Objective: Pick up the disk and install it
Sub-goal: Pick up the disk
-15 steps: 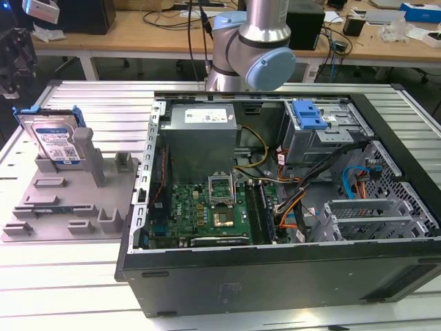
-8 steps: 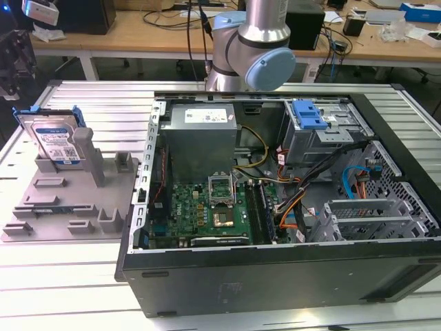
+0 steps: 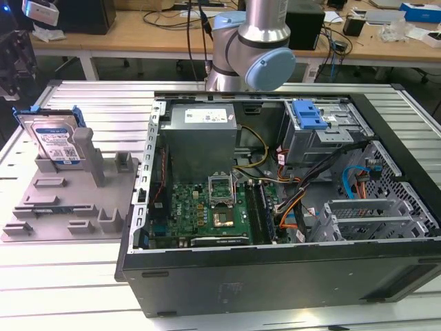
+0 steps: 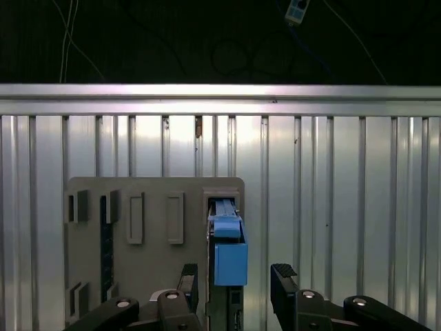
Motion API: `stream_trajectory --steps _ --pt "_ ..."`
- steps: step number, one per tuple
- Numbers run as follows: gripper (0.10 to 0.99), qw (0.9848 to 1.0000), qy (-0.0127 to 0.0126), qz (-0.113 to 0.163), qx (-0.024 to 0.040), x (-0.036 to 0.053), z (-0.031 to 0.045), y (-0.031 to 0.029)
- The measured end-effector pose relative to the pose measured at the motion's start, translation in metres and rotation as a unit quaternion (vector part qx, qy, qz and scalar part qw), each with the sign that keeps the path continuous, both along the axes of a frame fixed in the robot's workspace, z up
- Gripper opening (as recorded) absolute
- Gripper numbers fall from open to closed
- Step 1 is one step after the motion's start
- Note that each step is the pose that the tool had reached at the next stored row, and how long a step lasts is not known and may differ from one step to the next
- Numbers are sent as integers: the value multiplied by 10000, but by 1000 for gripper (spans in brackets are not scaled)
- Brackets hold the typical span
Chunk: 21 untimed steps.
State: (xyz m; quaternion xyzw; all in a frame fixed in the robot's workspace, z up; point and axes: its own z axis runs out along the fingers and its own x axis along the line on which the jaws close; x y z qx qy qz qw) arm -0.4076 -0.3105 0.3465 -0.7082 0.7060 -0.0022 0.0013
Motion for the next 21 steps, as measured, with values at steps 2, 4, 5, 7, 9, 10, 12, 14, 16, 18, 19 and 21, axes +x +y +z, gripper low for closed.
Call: stream_trajectory --steps 2,4,5,7,9,10,12,14,16,18,19,21 --pt "545 10000 2 0 -1 0 -15 0" --pt "545 10000 2 0 -1 -1 -33 0" --pt "545 10000 2 0 -1 -1 -39 0" --pt "545 10000 2 0 -1 -1 -52 -1" --pt "545 10000 2 0 -1 -1 -63 -4" --pt "545 10000 2 0 -1 -1 -73 -6" --pt "545 10000 2 0 -1 -2 -88 -8" --pt "545 10000 2 0 -1 -2 -112 -10" --pt "545 10000 3 0 -1 -4 -156 -12" --pt "545 10000 3 1 -1 -8 -195 -13" --pt "545 10000 3 1 -1 -14 -200 -13" --pt "545 10000 2 0 -1 -31 -213 -12"
